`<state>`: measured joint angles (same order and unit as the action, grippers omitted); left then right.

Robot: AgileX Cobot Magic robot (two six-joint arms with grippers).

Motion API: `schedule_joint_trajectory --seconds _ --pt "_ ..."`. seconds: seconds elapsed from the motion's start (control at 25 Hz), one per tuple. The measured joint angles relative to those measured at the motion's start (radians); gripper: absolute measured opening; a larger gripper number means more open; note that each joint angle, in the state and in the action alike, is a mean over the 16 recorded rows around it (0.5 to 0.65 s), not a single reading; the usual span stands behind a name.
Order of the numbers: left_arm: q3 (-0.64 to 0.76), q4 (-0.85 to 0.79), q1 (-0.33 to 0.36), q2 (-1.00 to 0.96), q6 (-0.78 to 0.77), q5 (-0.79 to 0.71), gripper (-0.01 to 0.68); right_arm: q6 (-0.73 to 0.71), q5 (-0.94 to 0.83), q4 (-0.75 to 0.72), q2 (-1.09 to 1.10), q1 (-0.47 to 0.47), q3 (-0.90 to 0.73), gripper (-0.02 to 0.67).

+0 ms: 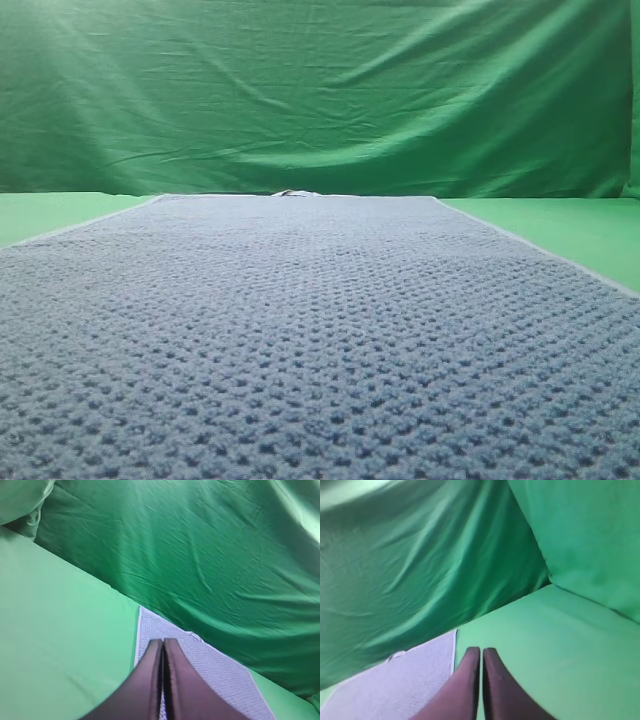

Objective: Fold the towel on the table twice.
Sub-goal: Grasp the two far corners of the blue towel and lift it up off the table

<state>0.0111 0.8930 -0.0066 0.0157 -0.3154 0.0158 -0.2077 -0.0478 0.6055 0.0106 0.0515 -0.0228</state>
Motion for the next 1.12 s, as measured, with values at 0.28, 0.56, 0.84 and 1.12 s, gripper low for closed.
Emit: schedule_joint_trajectory --seconds 0.28,0.56,0.84,1.12 --pt "-0.090 0.006 0.000 0.000 -0.123 -0.073 0.000 -0.103 -0.022 0.005 -0.013 -0.024 0.096 0.000" --pt "-0.237 0.016 0.000 0.000 -0.314 -0.189 0.000 -0.257 -0.088 -0.033 -0.064 -0.059 0.264 0.000" --pt "-0.335 0.078 0.000 -0.016 -0.430 -0.258 0.000 -0.344 -0.121 -0.027 -0.133 -0.078 0.392 0.000" --pt "-0.415 0.068 0.000 -0.149 -0.403 -0.351 0.000 -0.363 -0.239 -0.043 -0.268 -0.081 0.506 0.000"
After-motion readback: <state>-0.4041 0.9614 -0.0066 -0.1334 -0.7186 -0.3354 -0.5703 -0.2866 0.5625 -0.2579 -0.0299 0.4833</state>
